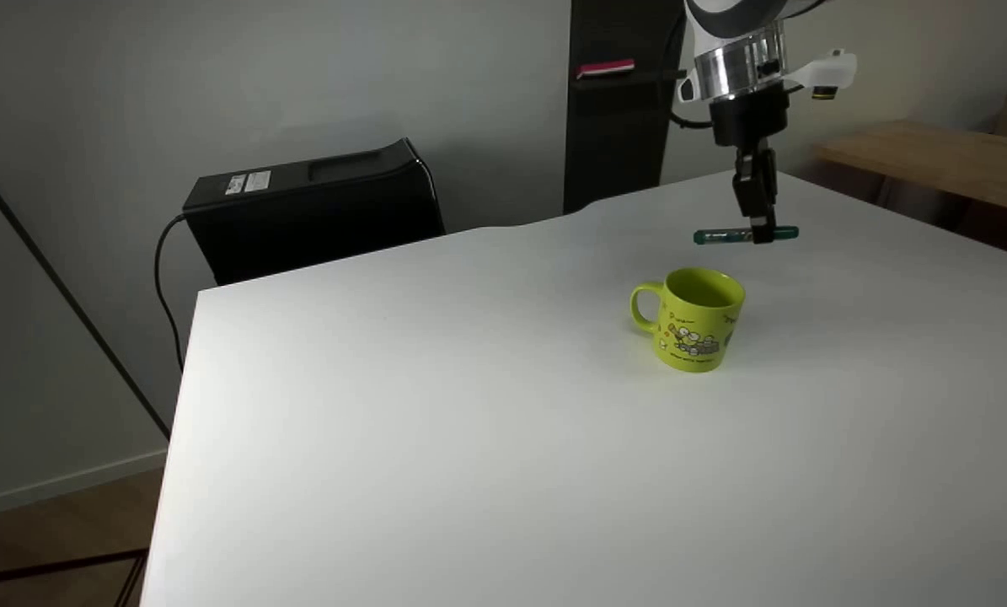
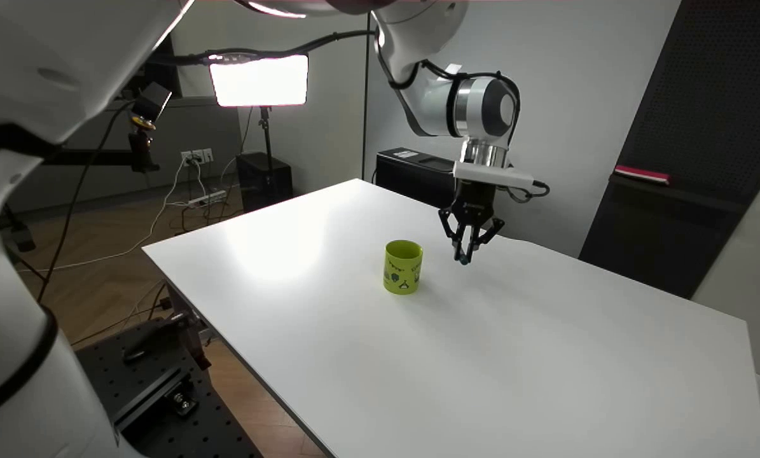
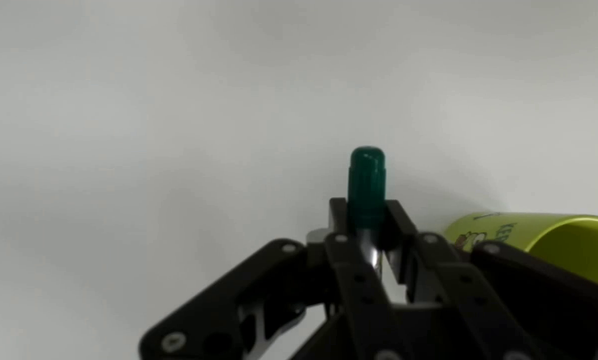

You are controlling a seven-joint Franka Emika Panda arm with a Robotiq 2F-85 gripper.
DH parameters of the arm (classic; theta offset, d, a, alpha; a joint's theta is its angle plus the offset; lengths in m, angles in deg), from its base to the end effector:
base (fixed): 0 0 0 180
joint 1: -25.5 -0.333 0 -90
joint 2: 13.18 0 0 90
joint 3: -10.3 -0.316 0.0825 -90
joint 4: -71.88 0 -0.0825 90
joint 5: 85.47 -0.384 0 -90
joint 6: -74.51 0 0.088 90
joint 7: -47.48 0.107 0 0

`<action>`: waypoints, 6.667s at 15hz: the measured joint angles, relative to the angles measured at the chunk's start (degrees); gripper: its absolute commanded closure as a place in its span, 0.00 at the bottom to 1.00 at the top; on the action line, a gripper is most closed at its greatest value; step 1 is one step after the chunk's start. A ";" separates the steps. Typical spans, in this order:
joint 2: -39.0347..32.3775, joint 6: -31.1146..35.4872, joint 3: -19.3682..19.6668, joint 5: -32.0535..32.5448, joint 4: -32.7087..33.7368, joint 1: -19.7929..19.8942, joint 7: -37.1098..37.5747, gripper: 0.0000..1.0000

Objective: Put the marker in the mug

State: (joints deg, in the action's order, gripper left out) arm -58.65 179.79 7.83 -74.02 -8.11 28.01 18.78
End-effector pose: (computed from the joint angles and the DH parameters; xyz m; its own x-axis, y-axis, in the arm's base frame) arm 0.6902 -0.0215 0.2106 0.7726 0.5177 -0.3676 0.5390 -0.8408 -0.0513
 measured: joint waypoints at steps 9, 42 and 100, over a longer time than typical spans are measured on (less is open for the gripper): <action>-0.41 -14.38 -1.62 -4.39 6.72 0.10 -1.20 0.95; -22.06 -46.02 -3.55 -12.74 37.78 0.48 -1.78 0.95; -27.05 -18.34 -1.63 -10.10 51.03 -3.14 17.73 0.00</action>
State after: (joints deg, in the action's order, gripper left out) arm -85.70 161.46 6.20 -84.12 42.92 24.87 36.51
